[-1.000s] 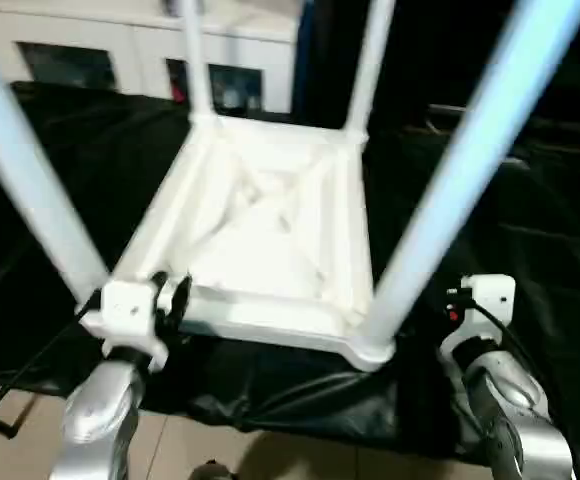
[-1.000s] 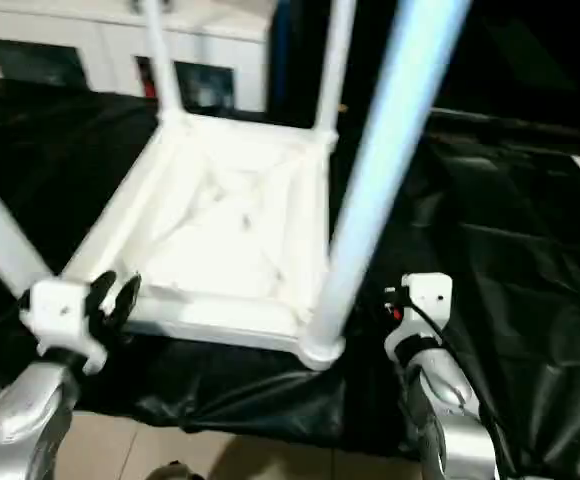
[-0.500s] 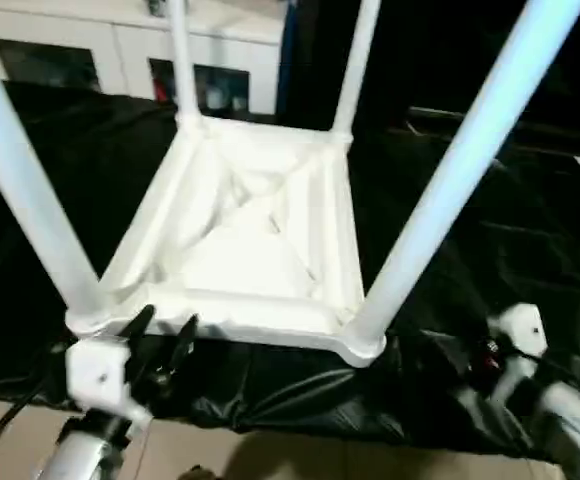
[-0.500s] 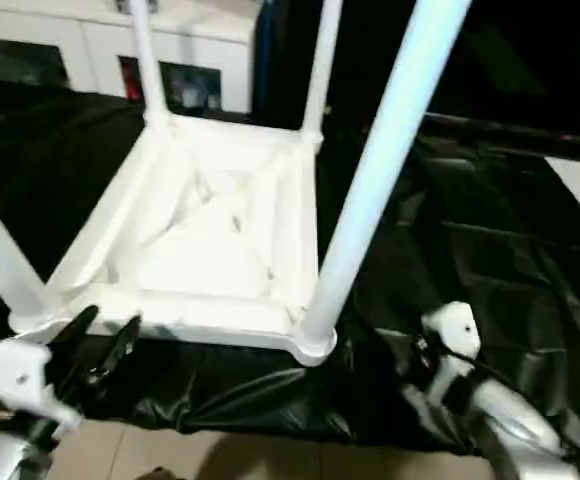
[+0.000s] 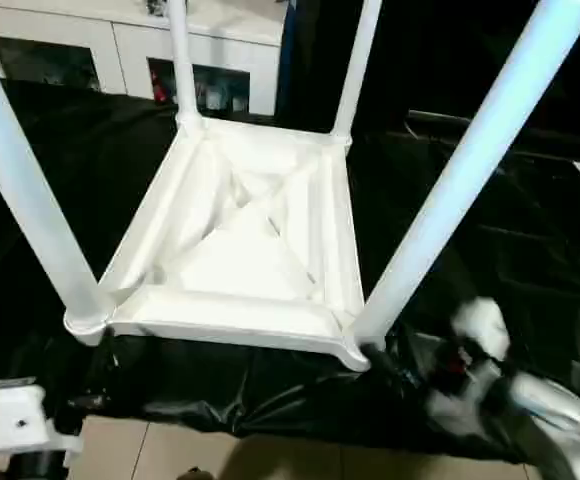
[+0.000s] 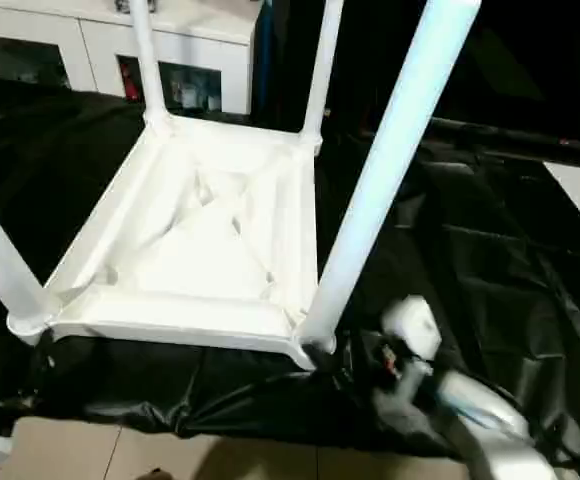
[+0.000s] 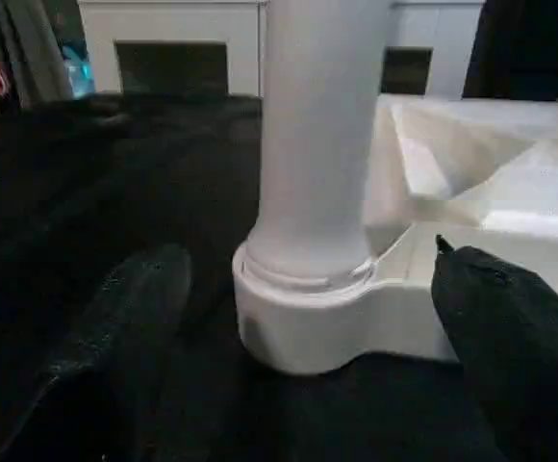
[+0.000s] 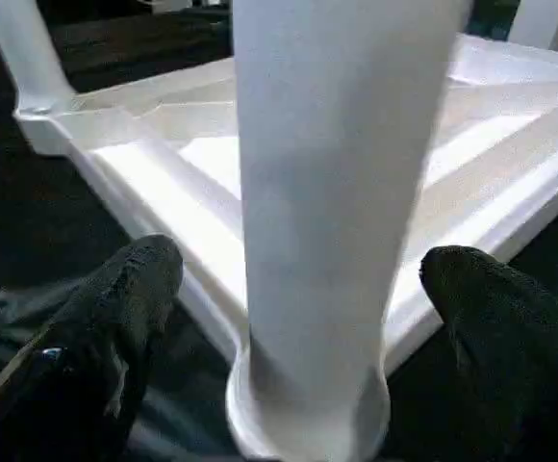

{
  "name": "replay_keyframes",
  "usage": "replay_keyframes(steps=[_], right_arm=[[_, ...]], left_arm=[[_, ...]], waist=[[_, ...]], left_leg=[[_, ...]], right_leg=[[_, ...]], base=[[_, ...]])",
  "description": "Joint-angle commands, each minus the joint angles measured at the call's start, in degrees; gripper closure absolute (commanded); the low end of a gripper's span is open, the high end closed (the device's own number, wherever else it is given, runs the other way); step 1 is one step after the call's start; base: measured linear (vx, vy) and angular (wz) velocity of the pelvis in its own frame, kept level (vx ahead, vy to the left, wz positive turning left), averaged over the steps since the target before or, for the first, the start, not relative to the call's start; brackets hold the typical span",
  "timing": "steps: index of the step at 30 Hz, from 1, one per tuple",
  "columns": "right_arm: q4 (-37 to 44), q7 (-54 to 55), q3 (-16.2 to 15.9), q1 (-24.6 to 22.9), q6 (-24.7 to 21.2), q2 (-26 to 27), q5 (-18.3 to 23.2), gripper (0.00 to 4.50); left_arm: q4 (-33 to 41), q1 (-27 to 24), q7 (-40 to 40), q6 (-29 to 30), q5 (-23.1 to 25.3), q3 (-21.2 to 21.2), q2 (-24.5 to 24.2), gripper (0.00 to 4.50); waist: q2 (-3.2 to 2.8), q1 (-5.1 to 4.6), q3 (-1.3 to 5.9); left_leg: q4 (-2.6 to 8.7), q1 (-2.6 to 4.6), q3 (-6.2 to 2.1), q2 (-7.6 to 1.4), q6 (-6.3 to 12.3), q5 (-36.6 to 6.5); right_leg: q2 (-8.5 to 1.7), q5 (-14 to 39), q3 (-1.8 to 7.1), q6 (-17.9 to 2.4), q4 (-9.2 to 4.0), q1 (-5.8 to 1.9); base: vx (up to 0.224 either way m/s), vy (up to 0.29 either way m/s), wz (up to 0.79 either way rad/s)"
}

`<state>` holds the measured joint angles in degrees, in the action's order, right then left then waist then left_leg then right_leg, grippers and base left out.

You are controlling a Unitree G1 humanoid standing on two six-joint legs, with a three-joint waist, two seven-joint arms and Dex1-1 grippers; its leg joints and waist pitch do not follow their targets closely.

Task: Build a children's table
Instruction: Rotate leg to tighten

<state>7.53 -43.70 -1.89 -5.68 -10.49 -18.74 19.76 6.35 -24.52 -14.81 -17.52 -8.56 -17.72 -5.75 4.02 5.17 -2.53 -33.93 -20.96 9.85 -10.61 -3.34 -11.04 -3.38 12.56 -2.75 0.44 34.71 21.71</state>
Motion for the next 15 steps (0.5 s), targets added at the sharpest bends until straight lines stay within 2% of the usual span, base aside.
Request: replay_keyframes(steps=[1, 2, 3, 4, 5, 6, 7, 8, 9, 14, 15], right_arm=[[-1.78, 2.88, -0.37, 1.35, 1.0, 1.34, -0.54, 0.0], [-1.78, 2.88, -0.37, 1.35, 1.0, 1.34, -0.54, 0.0], [-3.56, 5.37, 0.25, 2.35, 1.81, 3.05, -1.37, 0.0], [-3.56, 5.37, 0.25, 2.35, 1.81, 3.05, -1.37, 0.0], [-4.23, 6.38, 0.66, 2.67, 1.99, 3.53, -1.73, 0.0], [-6.61, 9.44, 2.5, 3.72, 3.17, 4.34, -3.04, 0.0], [-6.82, 9.42, 2.72, 3.81, 3.16, 4.34, -2.89, 0.0], [-7.03, 9.4, 2.95, 3.89, 3.15, 4.34, -2.74, 0.0], [-7.4, 9.6, 3.76, 3.95, 3.15, 4.11, -2.44, 0.0], [-8.91, 10.98, 5.29, 4.0, 4.25, 3.1, -2.87, 0.0], [-9.81, 11.72, 6.01, 4.19, 4.93, 2.81, -3.23, 0.0]], left_arm=[[-3.48, 3.37, -2.31, 3.41, -0.5, 0.07, -2.86, 0.04], [-3.48, 3.37, -2.31, 3.41, -0.5, 0.07, -2.86, 0.04], [-8.0, 7.65, -3.9, 5.05, 0.26, -0.05, -6.52, 0.04], [-8.0, 7.65, -3.9, 5.05, 0.26, -0.05, -6.52, 0.04], [-9.62, 9.25, -3.98, 5.42, 0.64, -0.3, -7.67, 0.04], [-14.14, 14.13, -4.06, 5.39, 0.12, -1.18, -10.34, 0.04], [-14.45, 14.68, -4.01, 5.62, 0.04, -1.24, -10.57, 0.04], [-14.76, 15.24, -3.95, 5.85, -0.05, -1.31, -10.79, 0.04], [-15.43, 17.63, -3.38, 6.99, -0.08, -1.44, -11.66, 0.04], [-14.45, 20.52, -1.42, 9.96, -0.93, -1.64, -11.95, 0.04], [-13.82, 20.85, -1.48, 10.58, -1.69, -1.47, -11.76, 0.04]], waist=[[-1.22, -0.18, 1.42], [-1.19, -0.23, 1.37], [-1.64, -0.03, 1.54], [-1.64, -0.03, 1.54], [-1.74, -0.08, 1.79], [-1.7, -0.03, 1.84], [-1.78, -0.04, 1.85], [-1.8, -0.1, 1.97], [-1.83, 0.02, 1.91], [-2.21, 0.04, 2.12], [-2.05, 0.0, 2.09]], left_leg=[[5.29, 1.32, -1.97, -2.82, -1.77, -26.81], [5.37, 1.22, -2.02, -2.8, -1.85, -26.88], [5.58, 1.21, -2.04, -3.01, -2.29, -26.1], [5.58, 1.21, -2.04, -3.01, -2.29, -26.1], [5.54, 1.33, -1.94, -3.0, -2.41, -25.2], [5.67, 1.23, -1.79, -2.97, -2.9, -24.53], [5.61, 1.56, -1.67, -2.82, -2.83, -24.99], [5.58, 1.55, -1.72, -2.84, -2.84, -25.08], [5.76, 1.1, -1.77, -3.07, -2.84, -23.88], [5.56, 1.09, -1.61, -3.05, -2.53, -22.31], [5.49, 1.04, -1.59, -3.03, -2.36, -22.21]], right_leg=[[-4.2, 25.61, 2.84, -2.02, -6.44, 0.4], [-4.21, 25.16, 2.81, -2.24, -6.29, 0.3], [-4.29, 22.06, 2.88, -3.16, -5.94, 0.1], [-4.29, 22.06, 2.88, -3.16, -5.94, 0.1], [-4.12, 18.42, 2.93, -4.23, -5.38, -0.03], [-4.06, 15.86, 2.83, -5.01, -5.17, -0.21], [-3.95, 15.73, 2.86, -5.23, -5.12, 0.03], [-4.04, 15.22, 2.9, -5.69, -4.88, -0.13], [-4.33, 14.05, 2.94, -6.47, -4.67, -0.7], [-4.59, 12.81, 3.0, -7.65, -4.53, -0.97], [-4.64, 13.48, 2.99, -7.96, -4.58, -1.01]], base=[[0.0, 0.0, 0.0], [0.0, 0.0, 0.0], [0.0, 0.0, 0.0], [0.0, 0.0, 0.0], [0.0, 0.0, 0.0], [0.0, 0.0, 0.0], [0.0, 0.0, 0.0], [0.0, 0.0, 0.0], [0.0, 0.0, 0.0], [0.0, 0.0, 0.0], [0.0, 0.0, 0.0]])
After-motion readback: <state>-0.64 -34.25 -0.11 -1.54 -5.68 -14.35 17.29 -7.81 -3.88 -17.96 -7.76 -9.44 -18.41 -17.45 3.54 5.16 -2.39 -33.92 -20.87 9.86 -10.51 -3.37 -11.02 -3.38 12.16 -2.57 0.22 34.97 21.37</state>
